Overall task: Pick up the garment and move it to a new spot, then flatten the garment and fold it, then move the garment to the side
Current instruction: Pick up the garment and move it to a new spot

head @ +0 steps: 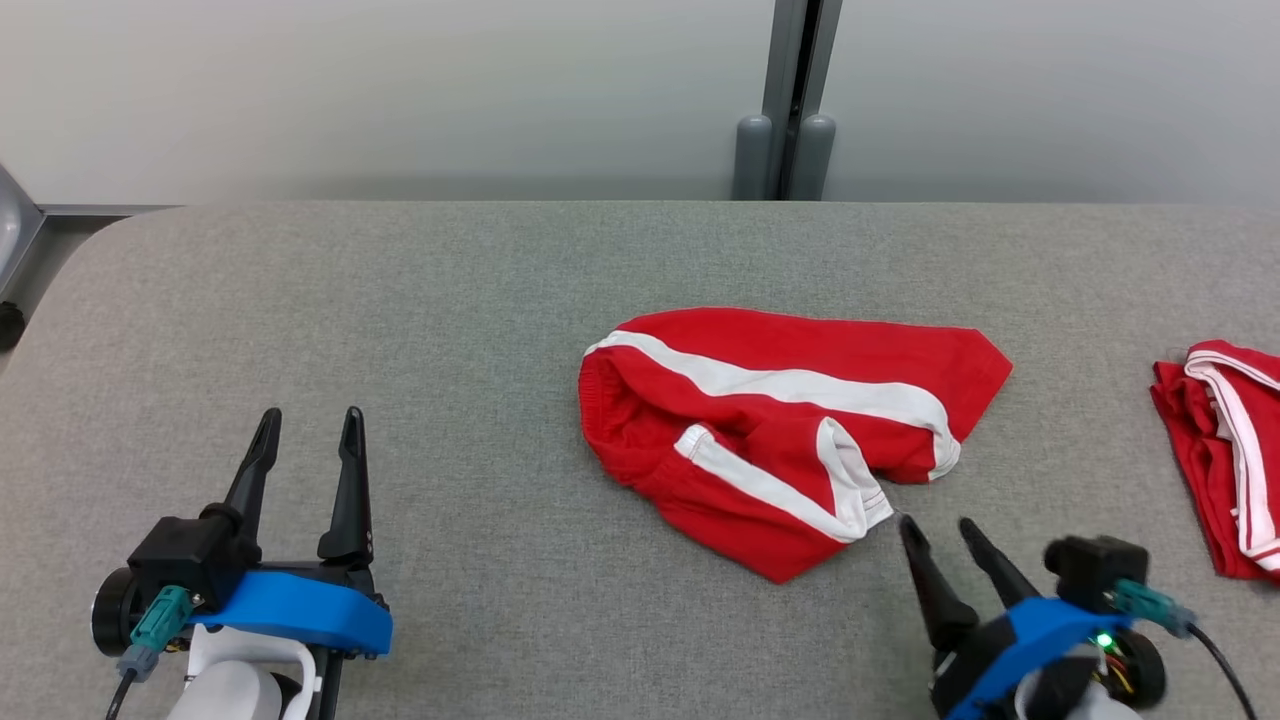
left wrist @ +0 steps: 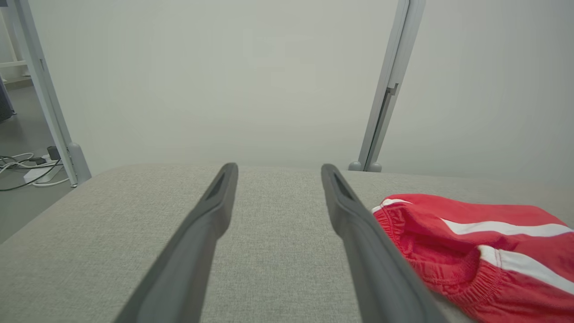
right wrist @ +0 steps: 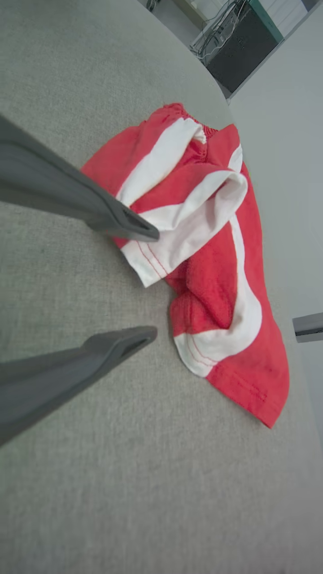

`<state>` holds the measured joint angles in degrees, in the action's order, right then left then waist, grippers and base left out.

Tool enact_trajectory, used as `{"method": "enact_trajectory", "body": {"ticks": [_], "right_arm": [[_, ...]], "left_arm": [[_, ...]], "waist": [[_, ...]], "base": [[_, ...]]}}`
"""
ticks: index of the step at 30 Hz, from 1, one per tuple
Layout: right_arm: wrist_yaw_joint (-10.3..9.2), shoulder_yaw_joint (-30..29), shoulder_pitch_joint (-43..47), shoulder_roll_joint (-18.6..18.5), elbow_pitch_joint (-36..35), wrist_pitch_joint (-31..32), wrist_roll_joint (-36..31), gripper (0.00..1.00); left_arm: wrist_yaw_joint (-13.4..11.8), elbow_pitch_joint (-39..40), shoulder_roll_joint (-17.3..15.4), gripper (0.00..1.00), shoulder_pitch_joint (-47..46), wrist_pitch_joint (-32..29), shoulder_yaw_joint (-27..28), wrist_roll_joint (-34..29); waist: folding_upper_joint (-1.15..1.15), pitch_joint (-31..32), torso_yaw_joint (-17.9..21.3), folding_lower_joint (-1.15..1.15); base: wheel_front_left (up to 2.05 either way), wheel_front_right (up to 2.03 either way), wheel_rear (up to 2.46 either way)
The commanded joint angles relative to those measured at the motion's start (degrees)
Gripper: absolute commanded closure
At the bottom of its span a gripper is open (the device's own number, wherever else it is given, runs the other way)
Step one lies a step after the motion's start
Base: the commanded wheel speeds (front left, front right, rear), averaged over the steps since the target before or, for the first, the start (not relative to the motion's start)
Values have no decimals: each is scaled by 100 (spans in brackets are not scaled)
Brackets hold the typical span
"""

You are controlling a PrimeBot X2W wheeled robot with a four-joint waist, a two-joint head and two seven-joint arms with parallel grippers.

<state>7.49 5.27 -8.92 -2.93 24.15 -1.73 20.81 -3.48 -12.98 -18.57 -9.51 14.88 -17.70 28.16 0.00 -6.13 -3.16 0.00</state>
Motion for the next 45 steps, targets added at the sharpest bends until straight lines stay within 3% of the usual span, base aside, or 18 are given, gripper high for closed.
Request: {"method": "enact_trajectory", "body": {"ticks": [1, 8, 15, 19, 24, 36, 39, 45], "right_arm": [[0, -105, 186, -1, -148, 51, 49, 0], [0, -812, 868, 1, -1142, 274, -205, 0], [0, -694, 681, -6, -1517, 853, -1078, 0], [0, -290, 305, -260, -1191, 1215, -1336, 0], [0, 282, -300, -583, -519, 1410, -1202, 0], [0, 1163, -1164, -763, 654, 1069, -481, 0], [0, 1324, -1225, -741, 795, 966, -326, 21], [0, 1482, -1085, -716, 754, 841, -252, 18]], "left_arm": [[8, 11, -38, 0, -7, 4, -18, 13], [-39, 37, -76, 0, 58, 9, 8, 47], [-27, 55, -45, 0, -18, 12, -38, 44], [-4, 48, -35, 0, -83, 15, -58, 30], [23, 46, -67, 0, -153, 12, -69, 19], [16, 13, -99, 0, -222, 7, -93, 35], [26, -4, -106, 0, -223, 9, -106, 48], [0, -8, -126, 0, -157, 12, -120, 66]], "waist": [[0, 7, 13, 0], [0, 21, 136, 0], [0, -10, 199, 0], [0, -47, 174, 0], [0, -126, 84, 0], [0, -238, -129, 0], [0, -216, -146, 0], [0, -151, -148, 0]], "base": [[0, 0, 0], [0, 0, 0], [0, 0, 0], [0, 0, 0], [0, 0, 0], [0, 0, 0], [0, 0, 0], [0, 0, 0]]}}
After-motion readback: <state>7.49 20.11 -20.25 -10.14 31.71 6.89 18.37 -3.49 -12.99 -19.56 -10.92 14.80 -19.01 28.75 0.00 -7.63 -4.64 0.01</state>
